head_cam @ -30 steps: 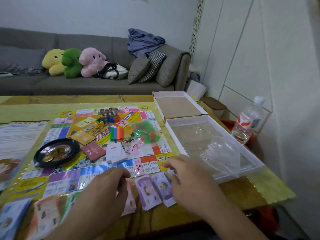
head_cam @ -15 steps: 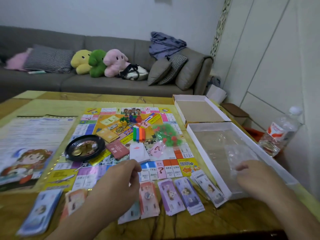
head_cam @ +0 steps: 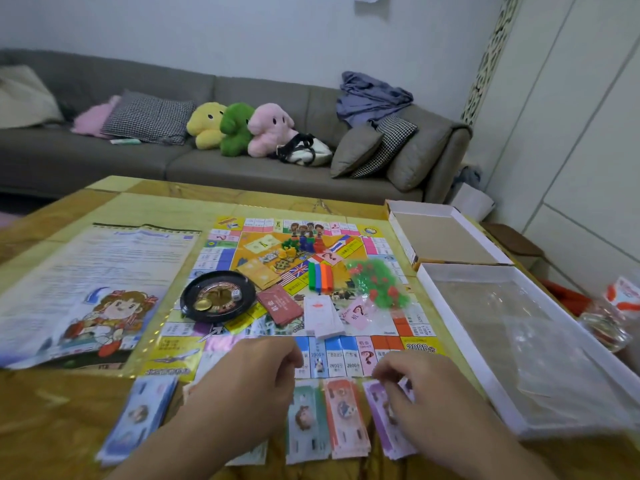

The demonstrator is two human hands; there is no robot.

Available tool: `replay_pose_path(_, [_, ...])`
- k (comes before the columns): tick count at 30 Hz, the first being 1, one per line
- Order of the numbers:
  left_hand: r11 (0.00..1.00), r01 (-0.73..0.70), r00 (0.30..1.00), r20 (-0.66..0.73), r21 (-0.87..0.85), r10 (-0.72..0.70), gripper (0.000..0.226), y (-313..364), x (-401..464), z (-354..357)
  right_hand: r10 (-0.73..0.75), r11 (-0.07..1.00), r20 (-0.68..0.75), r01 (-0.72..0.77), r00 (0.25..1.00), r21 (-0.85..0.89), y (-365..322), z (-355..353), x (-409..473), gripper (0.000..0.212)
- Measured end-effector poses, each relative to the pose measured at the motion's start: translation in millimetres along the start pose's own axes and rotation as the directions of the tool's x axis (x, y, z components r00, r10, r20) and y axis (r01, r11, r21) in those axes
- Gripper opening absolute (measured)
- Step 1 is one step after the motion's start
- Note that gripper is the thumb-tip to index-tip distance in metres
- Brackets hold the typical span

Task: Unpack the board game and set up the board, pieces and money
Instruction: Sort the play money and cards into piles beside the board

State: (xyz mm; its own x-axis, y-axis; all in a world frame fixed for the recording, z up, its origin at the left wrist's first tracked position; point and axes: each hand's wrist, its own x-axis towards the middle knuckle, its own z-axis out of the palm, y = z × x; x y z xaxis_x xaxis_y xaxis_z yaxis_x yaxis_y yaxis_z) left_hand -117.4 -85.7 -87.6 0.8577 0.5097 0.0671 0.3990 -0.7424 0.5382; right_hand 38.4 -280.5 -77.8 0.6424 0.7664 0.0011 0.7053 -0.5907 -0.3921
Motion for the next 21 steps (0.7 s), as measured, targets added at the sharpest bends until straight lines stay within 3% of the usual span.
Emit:
replay_pose_path(5, [0.999, 0.042, 0.999, 0.005, 0.007, -0.042, 0.030, -11.1, 7.2, -9.4, -0.006, 1.000, 0.028, 0.006, 1.000, 0.018, -17.8, 11.4, 22.8, 0.021])
replay_pose_path(9, [0.999, 0.041, 0.998, -0.052, -0.022, -0.042, 0.023, -13.2, 16.0, -8.8, 0.010, 1.000, -0.071, -0.008, 0.997, 0.019, -32.8, 20.2, 49.1, 0.017])
replay_pose_path(14, [0.998, 0.028, 0.997, -0.073, -0.053, -0.032, 0.022, -15.1, 26.8, -2.0, 0.125, 0.979, -0.083, -0.137, 0.989, -0.152, -57.2, 45.1, 108.8, 0.071])
replay_pose_path(17, [0.997, 0.020, 0.996, -0.085, -0.069, -0.026, 0.020, -14.6, 29.9, -1.0, 0.152, 0.960, -0.064, -0.163, 0.986, -0.226, -66.9, 61.1, 130.6, 0.086])
replay_pose_path(21, [0.997, 0.018, 0.996, -0.084, -0.070, -0.024, 0.020, -15.8, 31.6, -1.0, 0.175, 0.958, -0.050, -0.182, 0.983, -0.222, -64.9, 73.7, 138.4, 0.073])
